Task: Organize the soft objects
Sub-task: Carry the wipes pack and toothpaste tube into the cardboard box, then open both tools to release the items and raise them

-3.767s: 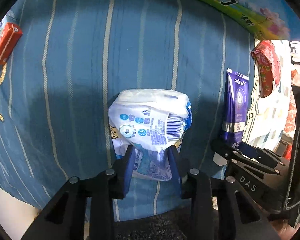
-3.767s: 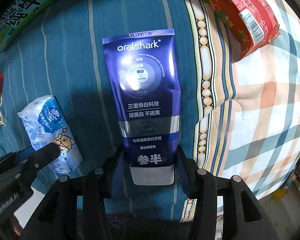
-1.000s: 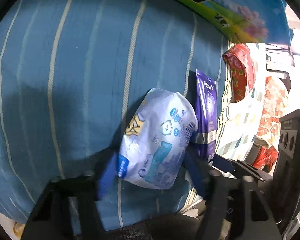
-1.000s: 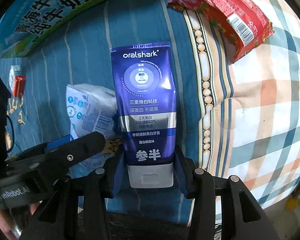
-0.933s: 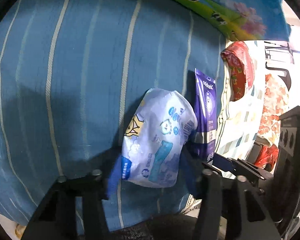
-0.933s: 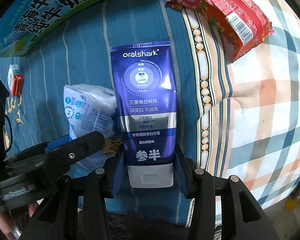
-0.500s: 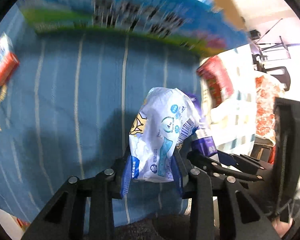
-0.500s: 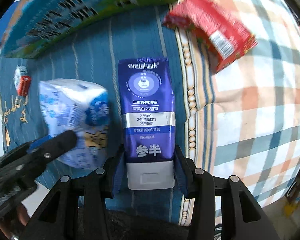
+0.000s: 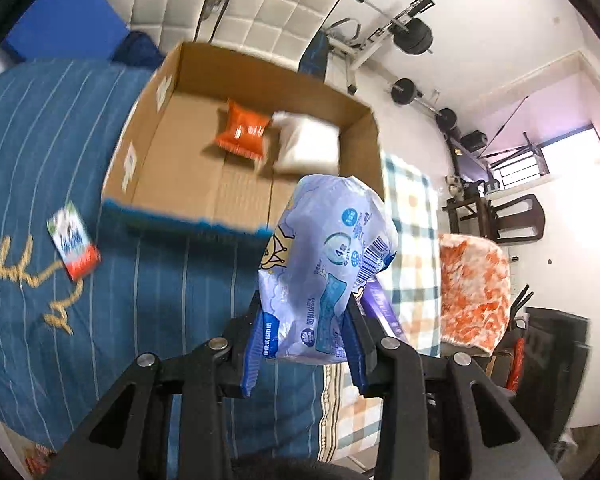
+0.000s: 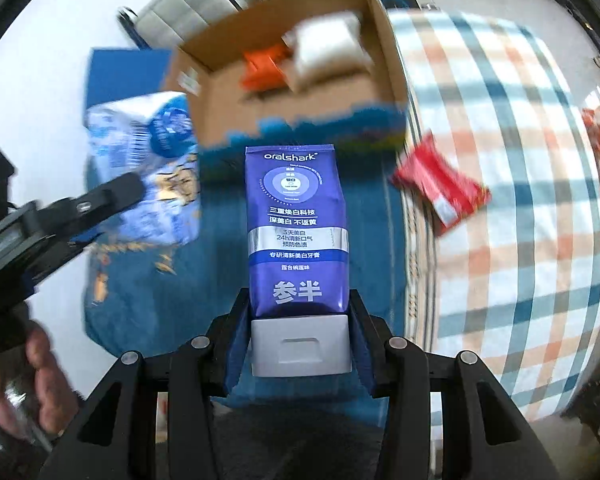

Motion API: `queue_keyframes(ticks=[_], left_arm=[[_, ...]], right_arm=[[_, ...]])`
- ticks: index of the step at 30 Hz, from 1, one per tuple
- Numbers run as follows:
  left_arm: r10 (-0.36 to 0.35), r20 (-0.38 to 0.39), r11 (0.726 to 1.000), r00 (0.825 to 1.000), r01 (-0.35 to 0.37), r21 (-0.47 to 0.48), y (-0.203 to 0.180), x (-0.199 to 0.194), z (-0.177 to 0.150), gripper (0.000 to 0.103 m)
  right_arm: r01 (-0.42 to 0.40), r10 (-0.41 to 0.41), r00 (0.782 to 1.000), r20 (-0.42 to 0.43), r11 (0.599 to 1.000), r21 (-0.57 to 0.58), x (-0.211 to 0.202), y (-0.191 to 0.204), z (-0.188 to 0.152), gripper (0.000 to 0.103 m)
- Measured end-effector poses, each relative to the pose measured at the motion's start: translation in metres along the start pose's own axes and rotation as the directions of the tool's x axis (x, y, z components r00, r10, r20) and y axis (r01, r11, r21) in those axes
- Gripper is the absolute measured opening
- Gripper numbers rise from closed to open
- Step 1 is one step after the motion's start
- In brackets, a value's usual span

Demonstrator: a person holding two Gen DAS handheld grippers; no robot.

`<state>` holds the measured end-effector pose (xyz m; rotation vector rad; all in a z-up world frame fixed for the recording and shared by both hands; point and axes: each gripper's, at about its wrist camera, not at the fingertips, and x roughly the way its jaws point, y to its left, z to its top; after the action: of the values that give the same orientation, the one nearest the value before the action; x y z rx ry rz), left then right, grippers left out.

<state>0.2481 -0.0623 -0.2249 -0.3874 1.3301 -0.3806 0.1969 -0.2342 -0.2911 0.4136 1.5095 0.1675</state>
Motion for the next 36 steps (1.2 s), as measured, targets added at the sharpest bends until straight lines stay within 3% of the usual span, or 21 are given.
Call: queue_keyframes(ticks=[4, 9, 17, 22, 36], left_arm=[[0.012, 0.029, 1.0, 1.0, -0.011, -0.022, 0.006, -0.007, 0.032, 0.032], [0.044, 0.009, 0.997, 0.999, -0.043, -0.065, 0.023, 0.013, 0.075, 0.032], [0.125, -0.094, 0.98, 0.988, -0.138, -0.146, 0.07, 0.081, 0.132, 0.032], [0.17, -0.128, 0.971, 0.977, -0.188, -0.146, 0.081, 0.108, 0.151, 0.032], [0.263, -0.176, 0.953, 0.949, -0.284, -0.107, 0.092, 0.164, 0.193, 0.033]], right_arm=[[-0.037, 0.039, 0.996, 0.08, 0.999, -0.02, -0.041, 0.016, 0.021, 0.047], [-0.004, 0.009, 0.989, 0.15, 0.999, -0.037, -0.06, 0.036, 0.068, 0.047], [0.14, -0.141, 0.985, 0.1, 0.99, 0.023, 0.008, 0.029, 0.146, 0.047], [0.262, -0.265, 0.964, 0.038, 0.963, 0.065, 0.069, 0.01, 0.174, 0.047], [0.355, -0.346, 0.93, -0.12, 0.933, 0.063, 0.152, -0.007, 0.194, 0.048]])
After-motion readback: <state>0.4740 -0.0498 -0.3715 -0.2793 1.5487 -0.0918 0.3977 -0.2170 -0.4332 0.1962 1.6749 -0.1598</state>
